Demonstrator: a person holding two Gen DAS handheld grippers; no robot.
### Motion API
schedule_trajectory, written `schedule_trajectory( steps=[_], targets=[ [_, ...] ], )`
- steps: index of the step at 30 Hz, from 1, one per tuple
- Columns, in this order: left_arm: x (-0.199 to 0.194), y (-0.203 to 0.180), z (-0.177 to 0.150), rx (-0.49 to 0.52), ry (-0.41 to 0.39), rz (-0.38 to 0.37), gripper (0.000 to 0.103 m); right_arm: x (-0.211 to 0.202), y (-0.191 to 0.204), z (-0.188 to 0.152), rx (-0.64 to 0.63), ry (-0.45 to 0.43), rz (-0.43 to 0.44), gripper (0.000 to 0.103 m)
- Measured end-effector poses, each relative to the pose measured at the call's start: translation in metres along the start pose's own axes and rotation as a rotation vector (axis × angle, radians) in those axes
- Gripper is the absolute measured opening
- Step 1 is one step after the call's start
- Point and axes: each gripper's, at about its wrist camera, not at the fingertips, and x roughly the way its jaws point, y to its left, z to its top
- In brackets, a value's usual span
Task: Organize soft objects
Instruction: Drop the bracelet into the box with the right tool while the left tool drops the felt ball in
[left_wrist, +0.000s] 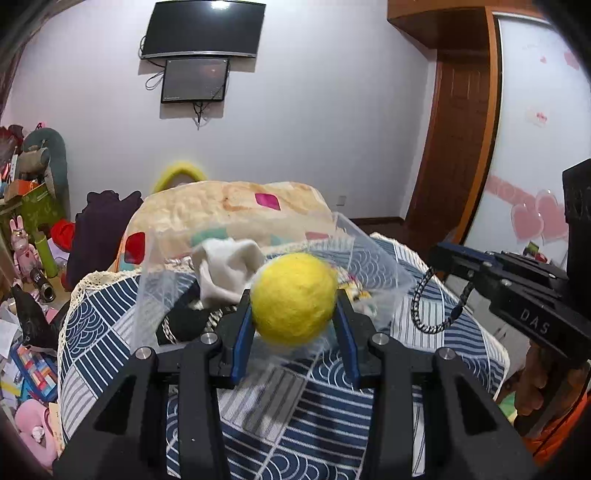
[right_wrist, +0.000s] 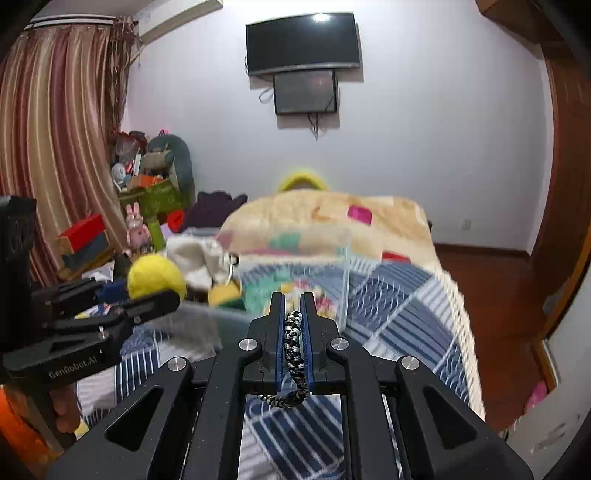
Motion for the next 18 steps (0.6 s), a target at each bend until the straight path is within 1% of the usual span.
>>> schedule_trajectory(
  steps=[4,8,12,15,18],
  targets=[
    [0.005,0.011,0.006,-0.024,-0.004,0.013,0.041,0.005,0.003,0.016,-0.013,-0.038,-0.008,0.008],
    [0.018,0.021,0.005,-0.05,0.028,0.021,0.041,0.015,0.006,0.025,-0.012,-0.055,-0.015,0.008],
    [0.031,0.025,-0.001,-0.047,0.047,0.044,0.041,0.032,0.009,0.032,0.005,-0.042,-0.006,0.008],
    [0.035,0.023,-0.005,-0.028,0.051,0.061,0.041,0.047,0.013,0.031,-0.002,-0.015,-0.01,0.008],
    [0.04,0.024,-0.007,-0.024,0.066,0.056,0.041,0.064,0.016,0.026,-0.009,0.026,-0.004,0.008]
  ],
)
